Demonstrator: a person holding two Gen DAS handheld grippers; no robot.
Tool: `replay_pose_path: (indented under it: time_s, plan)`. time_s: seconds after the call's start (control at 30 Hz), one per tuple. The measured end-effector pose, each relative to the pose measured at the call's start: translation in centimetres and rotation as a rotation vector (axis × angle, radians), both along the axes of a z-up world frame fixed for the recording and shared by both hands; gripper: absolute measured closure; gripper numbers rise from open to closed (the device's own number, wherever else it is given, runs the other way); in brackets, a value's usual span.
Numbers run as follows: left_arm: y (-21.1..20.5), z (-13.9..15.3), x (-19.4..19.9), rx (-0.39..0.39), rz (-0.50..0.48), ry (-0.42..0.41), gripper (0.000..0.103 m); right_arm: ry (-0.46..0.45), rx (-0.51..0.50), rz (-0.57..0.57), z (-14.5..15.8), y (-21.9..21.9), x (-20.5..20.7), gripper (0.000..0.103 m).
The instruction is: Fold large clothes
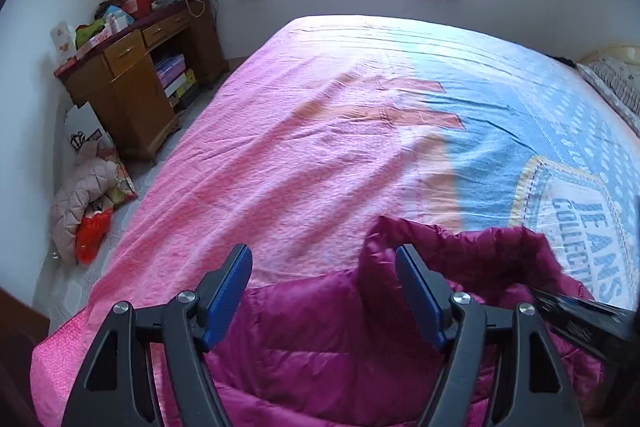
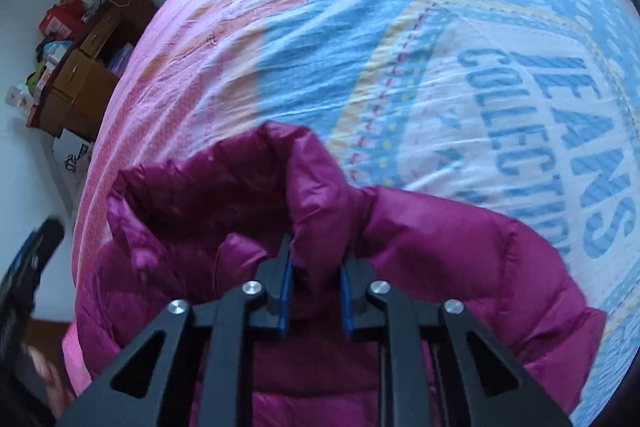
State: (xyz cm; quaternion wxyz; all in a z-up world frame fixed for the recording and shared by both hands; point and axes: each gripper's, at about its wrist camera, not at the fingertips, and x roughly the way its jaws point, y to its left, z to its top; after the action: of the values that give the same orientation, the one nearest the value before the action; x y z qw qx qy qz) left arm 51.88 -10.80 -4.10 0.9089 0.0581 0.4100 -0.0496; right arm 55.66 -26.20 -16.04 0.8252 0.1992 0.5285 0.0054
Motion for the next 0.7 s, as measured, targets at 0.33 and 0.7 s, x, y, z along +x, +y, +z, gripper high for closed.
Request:
replay_pose_path:
  time_s: [0.33, 0.7]
  plan:
    - [-5.4, -3.8, -0.1, 0.063, -0.042, 0.067, 0.028, -0.156, 0.007, 0.034, -2.0, -3.7, -6.4, 0.087]
    - [3.4, -6.9, -2.7, 0.024, 0.105, 0.073, 0.061, -0.342, 0.068, 0.001, -2.9, -5.5, -9.0, 0.087]
